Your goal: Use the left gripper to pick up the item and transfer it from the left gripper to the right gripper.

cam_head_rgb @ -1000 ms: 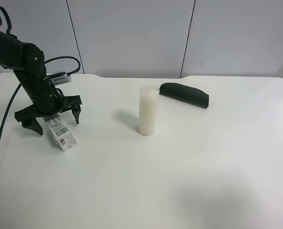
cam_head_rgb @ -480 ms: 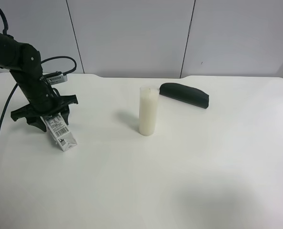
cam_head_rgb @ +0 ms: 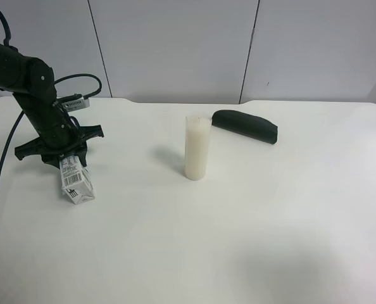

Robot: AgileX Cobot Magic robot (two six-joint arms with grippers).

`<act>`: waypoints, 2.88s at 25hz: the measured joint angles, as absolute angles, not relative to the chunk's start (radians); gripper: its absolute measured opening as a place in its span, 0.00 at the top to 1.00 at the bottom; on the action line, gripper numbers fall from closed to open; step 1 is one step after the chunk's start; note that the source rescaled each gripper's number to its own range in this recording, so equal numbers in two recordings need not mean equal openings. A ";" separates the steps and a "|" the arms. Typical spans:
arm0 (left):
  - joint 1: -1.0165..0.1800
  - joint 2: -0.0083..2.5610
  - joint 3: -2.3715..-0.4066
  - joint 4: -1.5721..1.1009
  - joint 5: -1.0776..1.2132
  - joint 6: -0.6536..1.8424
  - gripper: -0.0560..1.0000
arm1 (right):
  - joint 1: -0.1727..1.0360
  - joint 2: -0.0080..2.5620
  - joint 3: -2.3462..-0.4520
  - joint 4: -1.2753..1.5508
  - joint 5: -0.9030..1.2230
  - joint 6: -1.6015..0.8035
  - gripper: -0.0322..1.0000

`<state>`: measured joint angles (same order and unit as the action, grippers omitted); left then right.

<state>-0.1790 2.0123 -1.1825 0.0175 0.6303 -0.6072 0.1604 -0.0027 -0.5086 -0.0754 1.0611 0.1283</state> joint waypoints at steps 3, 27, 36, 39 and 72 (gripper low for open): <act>-0.179 2.012 -1.183 0.018 0.631 -0.607 0.94 | 0.160 -0.003 -0.509 -0.075 1.061 0.128 0.00; -0.179 1.757 -1.183 -0.074 0.706 -0.478 0.94 | 0.160 -0.003 -0.509 -0.075 1.061 0.128 0.00; -0.179 1.599 -1.183 -0.344 0.709 -0.242 0.94 | 0.160 -0.003 -0.509 -0.075 1.061 0.128 0.00; -0.179 1.561 -1.183 -0.492 0.714 -0.115 0.94 | 0.160 -0.003 -0.509 -0.075 1.061 0.128 0.00; -0.433 1.564 -1.182 -1.233 0.902 0.433 0.94 | 0.177 0.434 -0.568 0.613 1.023 -0.327 0.00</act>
<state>-0.4333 1.5639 -1.1816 -1.2331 0.9016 0.4331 0.1767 0.4341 -0.5677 0.6126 1.0234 -0.3274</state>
